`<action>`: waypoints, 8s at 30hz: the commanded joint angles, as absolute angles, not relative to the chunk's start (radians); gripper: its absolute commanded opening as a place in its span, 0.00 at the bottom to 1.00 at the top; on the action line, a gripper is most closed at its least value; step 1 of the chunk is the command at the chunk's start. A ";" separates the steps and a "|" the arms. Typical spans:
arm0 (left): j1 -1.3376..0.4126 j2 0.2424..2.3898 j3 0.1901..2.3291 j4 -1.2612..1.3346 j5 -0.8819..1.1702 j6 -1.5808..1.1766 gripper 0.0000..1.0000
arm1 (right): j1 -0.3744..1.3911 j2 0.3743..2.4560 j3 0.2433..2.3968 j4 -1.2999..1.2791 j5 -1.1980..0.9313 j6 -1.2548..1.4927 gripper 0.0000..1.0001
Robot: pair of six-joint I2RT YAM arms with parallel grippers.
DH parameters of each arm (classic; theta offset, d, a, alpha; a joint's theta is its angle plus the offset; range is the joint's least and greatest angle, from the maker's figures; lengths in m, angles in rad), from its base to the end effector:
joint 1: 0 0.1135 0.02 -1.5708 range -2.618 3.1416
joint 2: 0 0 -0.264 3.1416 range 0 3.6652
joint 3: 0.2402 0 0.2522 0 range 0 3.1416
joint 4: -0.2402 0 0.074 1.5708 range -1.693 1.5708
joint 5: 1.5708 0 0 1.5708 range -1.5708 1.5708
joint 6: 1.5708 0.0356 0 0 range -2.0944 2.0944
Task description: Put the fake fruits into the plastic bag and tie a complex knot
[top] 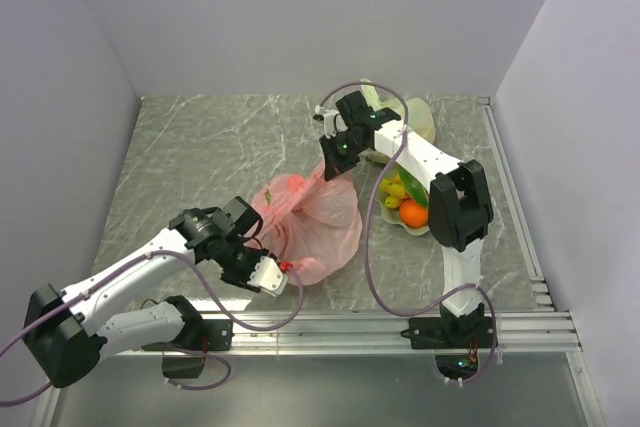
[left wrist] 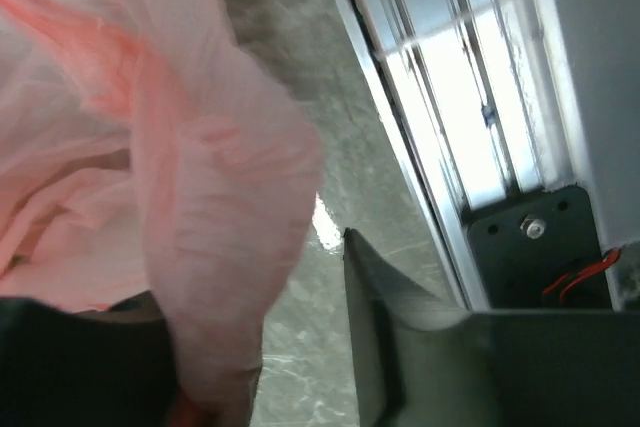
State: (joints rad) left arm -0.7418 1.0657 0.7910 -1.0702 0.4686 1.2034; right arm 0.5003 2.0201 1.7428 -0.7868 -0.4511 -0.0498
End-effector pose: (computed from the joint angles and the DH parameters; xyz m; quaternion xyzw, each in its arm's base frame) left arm 0.1130 -0.1254 0.2328 0.8134 0.5226 -0.1995 0.1595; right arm 0.3770 0.2238 0.2492 -0.3102 0.8929 0.2656 0.1898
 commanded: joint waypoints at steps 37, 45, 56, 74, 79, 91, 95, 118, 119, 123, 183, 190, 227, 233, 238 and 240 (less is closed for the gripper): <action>-0.732 0.793 0.991 -0.541 0.163 0.093 0.98 | 0.601 1.787 1.617 -0.723 -0.308 0.011 0.00; -0.684 1.109 1.034 -0.611 -0.037 -0.109 0.99 | 0.612 1.804 1.664 -0.742 -0.316 -0.061 0.00; -0.644 1.213 0.988 -0.558 -0.031 -0.218 0.32 | 0.612 1.798 1.681 -0.742 -0.353 -0.086 0.51; -0.571 1.233 1.003 -0.574 0.100 -0.295 0.00 | 0.383 1.286 1.361 -0.881 -0.156 -0.314 0.84; -0.565 1.235 1.009 -0.575 0.132 -0.282 0.00 | 0.339 1.308 1.324 -0.864 -0.094 -0.333 0.81; -0.552 1.232 1.008 -0.574 0.135 -0.282 0.01 | 0.253 1.322 1.192 -0.806 -0.015 -0.385 0.75; -0.552 1.230 1.005 -0.572 0.120 -0.291 0.00 | 0.256 1.325 1.118 -0.718 0.044 -0.399 0.82; -0.528 1.243 1.000 -0.572 0.146 -0.299 0.01 | 0.278 1.422 1.071 -0.600 0.081 -0.431 0.63; -0.526 1.244 1.000 -0.572 0.147 -0.299 0.01 | 0.278 1.420 1.068 -0.601 0.081 -0.433 0.60; -0.523 1.246 1.003 -0.572 0.152 -0.304 0.00 | 0.276 1.417 1.077 -0.620 0.066 -0.426 0.45; -0.281 1.376 1.009 -0.532 0.828 -0.339 0.01 | 0.755 1.439 1.302 -0.646 -0.336 -0.073 0.97; -0.279 1.345 0.988 -0.532 0.787 -0.307 0.01 | 0.469 1.240 1.324 -0.776 -0.361 -0.196 0.95; -0.278 1.374 1.008 -0.552 0.773 -0.291 0.01 | -0.084 1.706 1.405 -0.755 -0.198 -0.405 1.00; -0.279 1.381 1.014 -0.557 0.772 -0.290 0.00 | -0.084 1.727 1.419 -0.753 -0.219 -0.397 1.00; -0.279 1.381 1.014 -0.555 0.770 -0.291 0.01 | -0.084 1.707 1.417 -0.749 -0.204 -0.396 0.79; -0.279 1.381 1.015 -0.558 0.772 -0.291 0.00 | -0.084 1.678 1.417 -0.753 -0.201 -0.394 0.68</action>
